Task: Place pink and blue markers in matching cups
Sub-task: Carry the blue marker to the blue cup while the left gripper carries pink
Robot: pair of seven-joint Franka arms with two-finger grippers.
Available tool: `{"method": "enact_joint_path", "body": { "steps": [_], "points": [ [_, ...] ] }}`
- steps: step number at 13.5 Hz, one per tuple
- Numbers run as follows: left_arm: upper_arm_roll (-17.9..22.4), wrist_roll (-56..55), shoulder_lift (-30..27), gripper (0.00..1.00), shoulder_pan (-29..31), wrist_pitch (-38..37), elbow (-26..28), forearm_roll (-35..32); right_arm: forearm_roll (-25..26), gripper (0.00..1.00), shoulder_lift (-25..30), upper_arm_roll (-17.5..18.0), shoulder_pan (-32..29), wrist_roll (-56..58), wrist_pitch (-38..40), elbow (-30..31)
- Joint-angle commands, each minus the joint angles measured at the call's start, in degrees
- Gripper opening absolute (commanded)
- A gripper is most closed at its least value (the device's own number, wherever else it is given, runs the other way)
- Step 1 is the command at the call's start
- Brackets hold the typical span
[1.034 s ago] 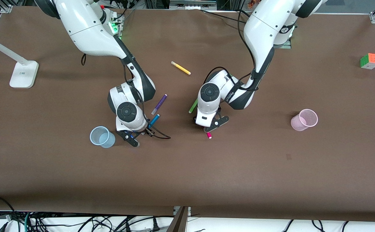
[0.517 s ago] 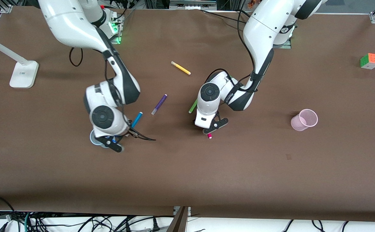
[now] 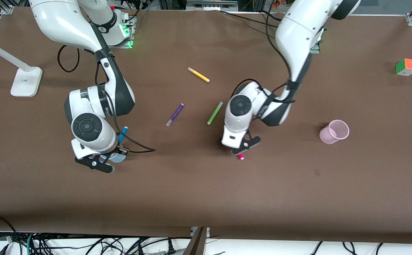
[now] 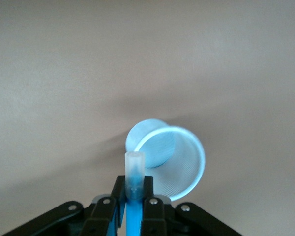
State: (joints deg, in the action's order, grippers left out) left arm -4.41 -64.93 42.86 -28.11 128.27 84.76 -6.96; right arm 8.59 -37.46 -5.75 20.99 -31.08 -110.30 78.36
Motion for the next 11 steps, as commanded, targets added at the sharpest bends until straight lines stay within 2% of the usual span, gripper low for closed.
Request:
{"method": "enact_joint_path", "body": {
  "steps": [1, 3, 6, 8, 11],
  "points": [
    [-1.0, 6.1, -7.4, 0.0, 4.6, -9.5, 1.1, 4.1, 0.5, 0.0, 1.3, -0.3, -0.9, 11.6, 1.4, -0.3],
    [-0.8, 12.3, -11.3, 0.0, 7.4, -14.4, 1.2, 8.2, 0.9, 0.0, 1.3, -0.2, -0.9, 16.7, 1.2, -0.4],
    [-0.5, 28.0, -16.0, 0.0, 11.7, -23.6, 1.4, 7.8, 0.5, 0.0, 1.3, -0.1, -0.9, 31.1, 1.4, -0.5],
    [-0.2, 37.1, -18.9, 0.0, 14.7, -25.9, 2.2, 7.3, 0.4, 0.0, 1.3, -0.1, -0.9, 38.2, 1.5, -0.4],
    [-0.2, 50.0, -21.0, 0.0, 16.4, -29.1, 2.3, 0.4, 0.4, 0.0, 1.1, -0.1, -1.0, 49.7, 1.5, -0.3]
  ]
}}
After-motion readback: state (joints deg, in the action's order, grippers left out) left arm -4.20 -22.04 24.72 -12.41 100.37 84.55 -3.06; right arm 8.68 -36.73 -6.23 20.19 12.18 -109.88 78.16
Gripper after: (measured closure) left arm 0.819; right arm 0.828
